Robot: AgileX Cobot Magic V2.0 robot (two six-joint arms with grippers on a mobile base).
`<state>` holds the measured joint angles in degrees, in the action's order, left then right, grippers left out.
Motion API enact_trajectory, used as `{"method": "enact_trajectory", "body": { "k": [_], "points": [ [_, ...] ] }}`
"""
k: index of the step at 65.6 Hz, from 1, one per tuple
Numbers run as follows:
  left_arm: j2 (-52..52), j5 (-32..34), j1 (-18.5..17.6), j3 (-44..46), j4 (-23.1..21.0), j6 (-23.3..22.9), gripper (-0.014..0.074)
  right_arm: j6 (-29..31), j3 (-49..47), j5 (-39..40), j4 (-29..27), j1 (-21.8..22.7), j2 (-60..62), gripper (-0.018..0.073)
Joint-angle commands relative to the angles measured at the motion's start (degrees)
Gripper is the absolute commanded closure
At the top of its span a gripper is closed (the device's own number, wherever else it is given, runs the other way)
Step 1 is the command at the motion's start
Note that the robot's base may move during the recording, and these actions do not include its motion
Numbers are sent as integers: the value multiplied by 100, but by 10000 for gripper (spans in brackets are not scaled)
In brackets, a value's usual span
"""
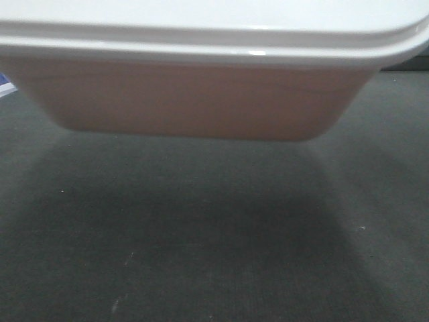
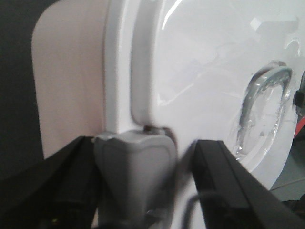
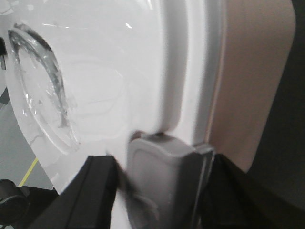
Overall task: Grab white bin and place on right shelf
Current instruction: 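Lift the pink bin off the table with both grippers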
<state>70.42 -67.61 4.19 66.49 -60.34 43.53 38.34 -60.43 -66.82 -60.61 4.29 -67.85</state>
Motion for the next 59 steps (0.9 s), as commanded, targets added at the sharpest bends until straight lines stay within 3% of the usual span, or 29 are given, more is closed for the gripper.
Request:
{"method": "enact_trajectory", "body": {
  "k": [1, 35, 46, 59],
  "points": [
    [-470, -523, -75, 213, -775, 46, 312, 143, -213, 15, -1023, -36, 366, 130],
    [-1339, -365, -75, 213, -775, 55, 312, 149, -213, 177, -1685, -36, 679, 130],
    [-1408, -232, -75, 213, -709, 55, 312, 422, -213, 172, -2068, -36, 679, 130],
    [-1408, -107, -75, 213, -709, 55, 312, 500, -213, 102, -2120, -36, 686, 130]
  ]
}}
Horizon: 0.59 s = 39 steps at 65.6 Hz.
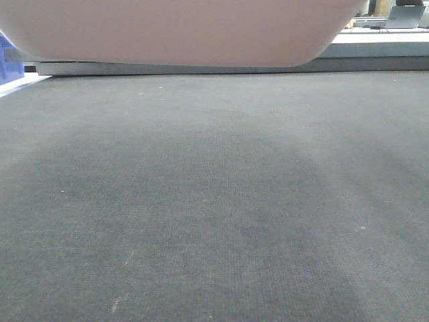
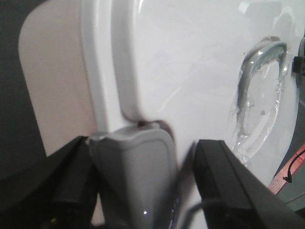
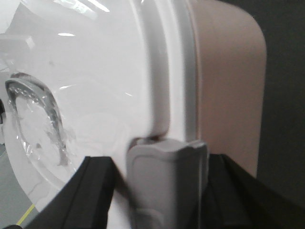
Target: Grab white bin and place on right shelf
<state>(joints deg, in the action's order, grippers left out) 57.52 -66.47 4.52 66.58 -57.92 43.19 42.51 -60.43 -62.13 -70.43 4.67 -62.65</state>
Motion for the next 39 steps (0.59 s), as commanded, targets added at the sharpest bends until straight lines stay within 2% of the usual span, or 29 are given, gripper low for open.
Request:
{"method": "enact_trajectory", "body": {
  "k": [1, 12, 39],
  "points": [
    [-118, -189, -109, 204, -951, 88, 312, 104, -213, -383, -1138, -74, 171, 130],
    [-118, 177, -109, 204, -961, 88, 312, 314, -213, -515, -1138, -74, 358, 130],
    [-118, 66, -109, 204, -984, 88, 312, 314, -213, -316, -1022, -74, 587, 130]
  ]
}}
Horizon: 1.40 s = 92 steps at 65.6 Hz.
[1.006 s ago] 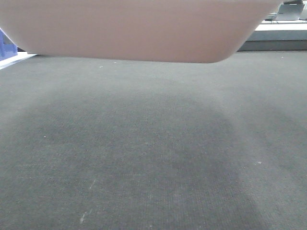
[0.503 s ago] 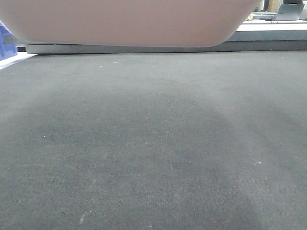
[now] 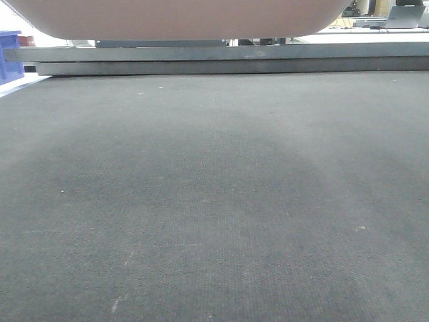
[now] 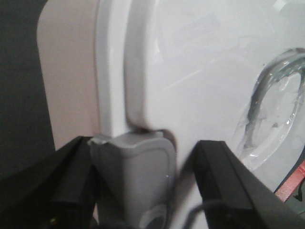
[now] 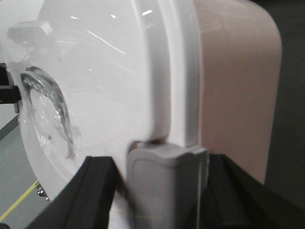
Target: Grab white bin and place on right shelf
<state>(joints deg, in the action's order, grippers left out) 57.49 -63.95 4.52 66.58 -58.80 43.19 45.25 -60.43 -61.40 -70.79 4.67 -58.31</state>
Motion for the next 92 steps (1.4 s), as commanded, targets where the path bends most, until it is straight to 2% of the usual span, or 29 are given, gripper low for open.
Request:
{"method": "enact_trajectory", "body": {
  "k": [1, 92],
  "points": [
    [-115, -186, -109, 204, -896, 88, 312, 41, -213, -379, -978, -74, 153, 130],
    [-115, -10, -109, 204, -896, 88, 314, 41, -213, -371, -983, -74, 153, 130]
  ]
}}
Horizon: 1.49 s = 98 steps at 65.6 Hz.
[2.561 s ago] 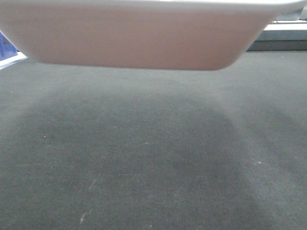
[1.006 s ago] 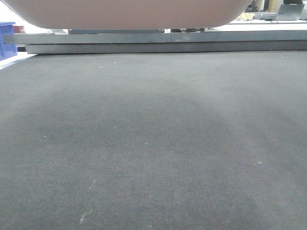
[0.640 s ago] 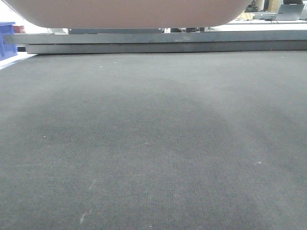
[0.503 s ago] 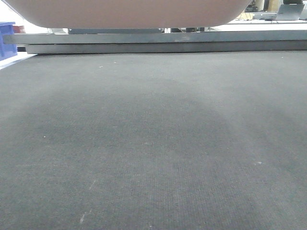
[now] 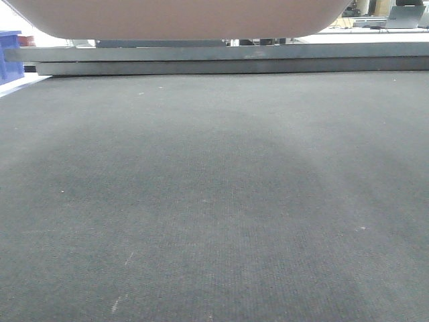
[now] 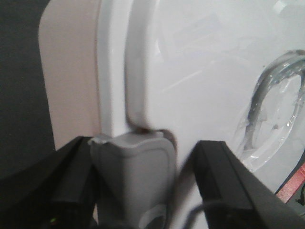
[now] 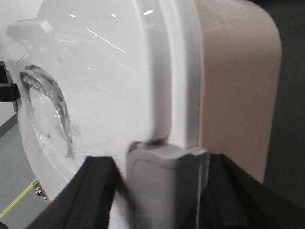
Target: Grab white bin and place on right shelf
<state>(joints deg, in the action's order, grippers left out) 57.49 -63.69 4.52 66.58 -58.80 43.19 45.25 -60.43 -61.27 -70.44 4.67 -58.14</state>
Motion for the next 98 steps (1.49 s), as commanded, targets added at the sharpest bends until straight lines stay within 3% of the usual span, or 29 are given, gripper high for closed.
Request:
{"method": "enact_trajectory", "body": {
  "k": [1, 98],
  "points": [
    [-115, -37, -109, 204, -896, 88, 314, 41, -213, -384, -1017, -74, 136, 130],
    [-115, -37, -109, 204, -896, 88, 314, 41, -213, -378, -1017, -74, 136, 130]
  ]
}}
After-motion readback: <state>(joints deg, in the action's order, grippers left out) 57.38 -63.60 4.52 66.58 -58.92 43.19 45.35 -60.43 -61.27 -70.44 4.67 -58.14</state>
